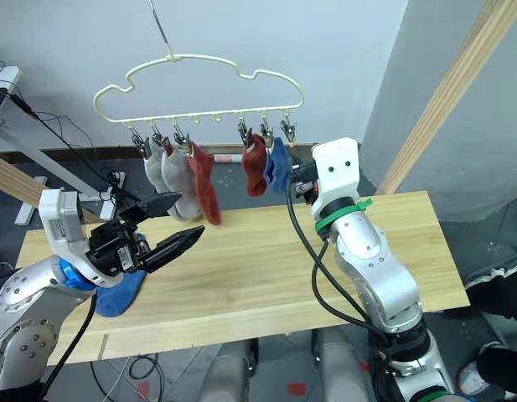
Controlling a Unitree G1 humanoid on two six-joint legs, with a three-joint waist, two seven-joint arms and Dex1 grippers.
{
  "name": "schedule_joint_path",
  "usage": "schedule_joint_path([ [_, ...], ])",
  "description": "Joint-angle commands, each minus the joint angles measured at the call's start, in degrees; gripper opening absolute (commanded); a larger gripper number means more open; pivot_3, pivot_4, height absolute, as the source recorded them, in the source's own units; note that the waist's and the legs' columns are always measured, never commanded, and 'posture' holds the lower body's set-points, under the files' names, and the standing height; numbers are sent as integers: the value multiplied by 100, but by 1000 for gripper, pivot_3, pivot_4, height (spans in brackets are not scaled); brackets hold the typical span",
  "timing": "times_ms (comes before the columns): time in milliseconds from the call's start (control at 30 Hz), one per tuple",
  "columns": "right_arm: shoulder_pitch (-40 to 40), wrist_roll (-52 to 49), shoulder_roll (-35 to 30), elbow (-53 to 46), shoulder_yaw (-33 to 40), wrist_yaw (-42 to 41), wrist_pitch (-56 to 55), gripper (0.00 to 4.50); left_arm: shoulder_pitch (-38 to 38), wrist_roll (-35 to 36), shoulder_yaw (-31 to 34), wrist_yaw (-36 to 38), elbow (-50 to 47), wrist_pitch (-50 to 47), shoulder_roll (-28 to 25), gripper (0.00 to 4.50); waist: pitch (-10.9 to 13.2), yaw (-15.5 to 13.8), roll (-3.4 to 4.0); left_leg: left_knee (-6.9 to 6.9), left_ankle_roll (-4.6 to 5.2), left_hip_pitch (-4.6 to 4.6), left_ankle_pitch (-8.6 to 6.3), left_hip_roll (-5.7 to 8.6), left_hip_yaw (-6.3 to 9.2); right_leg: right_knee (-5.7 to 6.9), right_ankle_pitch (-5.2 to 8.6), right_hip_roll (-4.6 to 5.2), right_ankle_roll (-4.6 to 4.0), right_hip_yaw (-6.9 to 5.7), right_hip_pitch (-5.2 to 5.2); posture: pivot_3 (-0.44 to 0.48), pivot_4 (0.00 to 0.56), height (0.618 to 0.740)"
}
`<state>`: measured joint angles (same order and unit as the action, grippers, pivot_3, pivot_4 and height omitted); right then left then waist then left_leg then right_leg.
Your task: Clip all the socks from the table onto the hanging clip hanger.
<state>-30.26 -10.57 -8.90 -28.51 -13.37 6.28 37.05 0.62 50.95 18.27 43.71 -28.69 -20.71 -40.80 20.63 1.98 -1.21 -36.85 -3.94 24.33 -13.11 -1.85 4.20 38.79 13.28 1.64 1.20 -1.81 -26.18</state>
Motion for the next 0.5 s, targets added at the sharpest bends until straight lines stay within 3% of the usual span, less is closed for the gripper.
schedule_joint_path([
  [33,-204,276,237,190,-1,-37,-320,1534,92,-12,164,-120,-346,16,66,4500,0,-17,0,0,0,0,0,0,1,0,0,0,0,-1,0,43,385,740],
  [333,-325,614,592,554,100,-209,-594,1534,169,-79,237,-165,-396,54,97,4500,0,-37,1,2,0,2,0,0,2,-5,1,1,-1,-3,0,66,376,740],
  [433,-362,728,675,626,105,-216,-621,2122,203,-137,223,-158,-397,108,128,4500,0,-38,1,6,0,2,0,0,2,-5,1,1,-1,-4,0,70,371,740],
  [500,-383,786,716,675,121,-247,-635,2739,217,-168,199,-153,-404,128,156,4500,0,-38,1,5,0,2,0,0,2,-6,1,1,-1,-4,0,70,369,740],
])
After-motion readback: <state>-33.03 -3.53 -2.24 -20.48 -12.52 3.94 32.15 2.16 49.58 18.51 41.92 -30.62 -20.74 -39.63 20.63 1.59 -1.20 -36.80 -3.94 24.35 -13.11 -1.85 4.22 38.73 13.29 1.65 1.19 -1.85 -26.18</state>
